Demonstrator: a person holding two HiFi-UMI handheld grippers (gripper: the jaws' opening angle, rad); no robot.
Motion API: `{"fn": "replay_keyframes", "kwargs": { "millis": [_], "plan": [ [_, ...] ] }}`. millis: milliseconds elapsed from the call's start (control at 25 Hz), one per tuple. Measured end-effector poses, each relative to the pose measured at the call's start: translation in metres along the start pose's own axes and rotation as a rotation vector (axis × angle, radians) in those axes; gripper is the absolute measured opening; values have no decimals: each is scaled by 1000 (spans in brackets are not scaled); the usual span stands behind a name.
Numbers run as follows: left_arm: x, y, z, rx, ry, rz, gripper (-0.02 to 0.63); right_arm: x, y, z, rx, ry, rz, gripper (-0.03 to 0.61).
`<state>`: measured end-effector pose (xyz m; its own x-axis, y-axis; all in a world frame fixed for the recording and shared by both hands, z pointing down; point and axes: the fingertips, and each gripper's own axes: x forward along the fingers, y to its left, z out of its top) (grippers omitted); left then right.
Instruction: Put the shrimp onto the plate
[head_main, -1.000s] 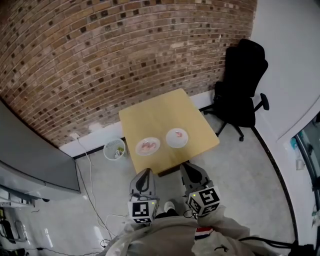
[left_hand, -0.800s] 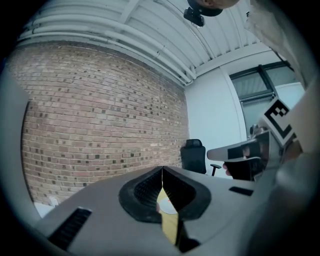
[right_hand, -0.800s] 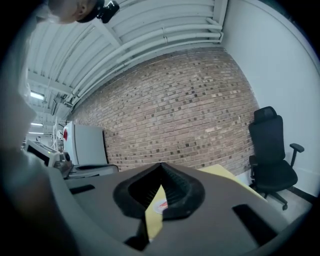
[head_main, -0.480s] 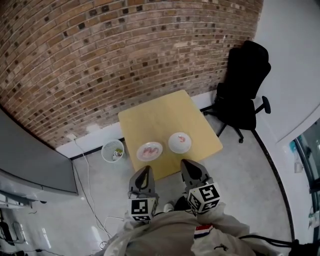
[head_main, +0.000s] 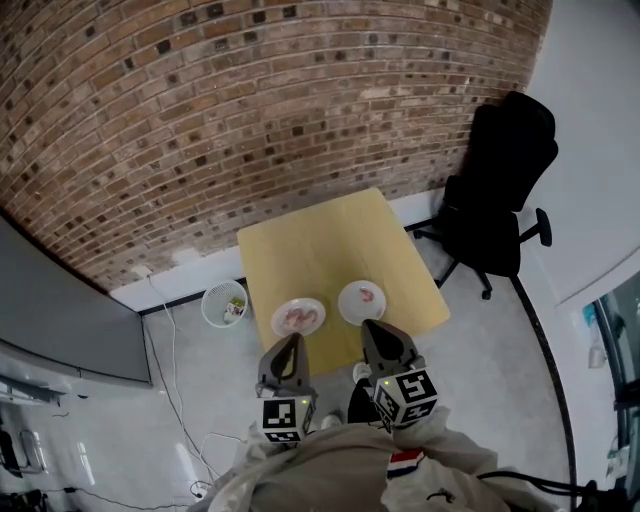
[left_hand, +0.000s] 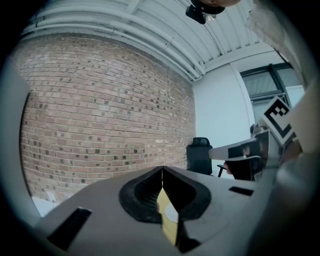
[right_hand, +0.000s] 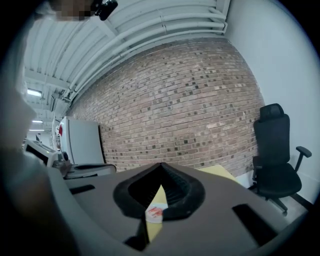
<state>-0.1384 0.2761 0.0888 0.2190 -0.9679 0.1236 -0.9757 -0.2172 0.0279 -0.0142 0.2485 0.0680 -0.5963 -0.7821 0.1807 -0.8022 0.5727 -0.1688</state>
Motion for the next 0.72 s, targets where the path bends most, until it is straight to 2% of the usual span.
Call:
{"fn": "replay_keyframes", "kwargs": {
  "millis": [360,520,720],
  "plan": [
    [85,6,1,-6,47,75,11,74,-63,15,6,39,80,23],
    [114,14,-4,-24,94,129,12,104,-86,19,9,55,129,24],
    [146,23,-10,-18,105,200,11,136,-112,21,11,87,191,24]
  ]
}}
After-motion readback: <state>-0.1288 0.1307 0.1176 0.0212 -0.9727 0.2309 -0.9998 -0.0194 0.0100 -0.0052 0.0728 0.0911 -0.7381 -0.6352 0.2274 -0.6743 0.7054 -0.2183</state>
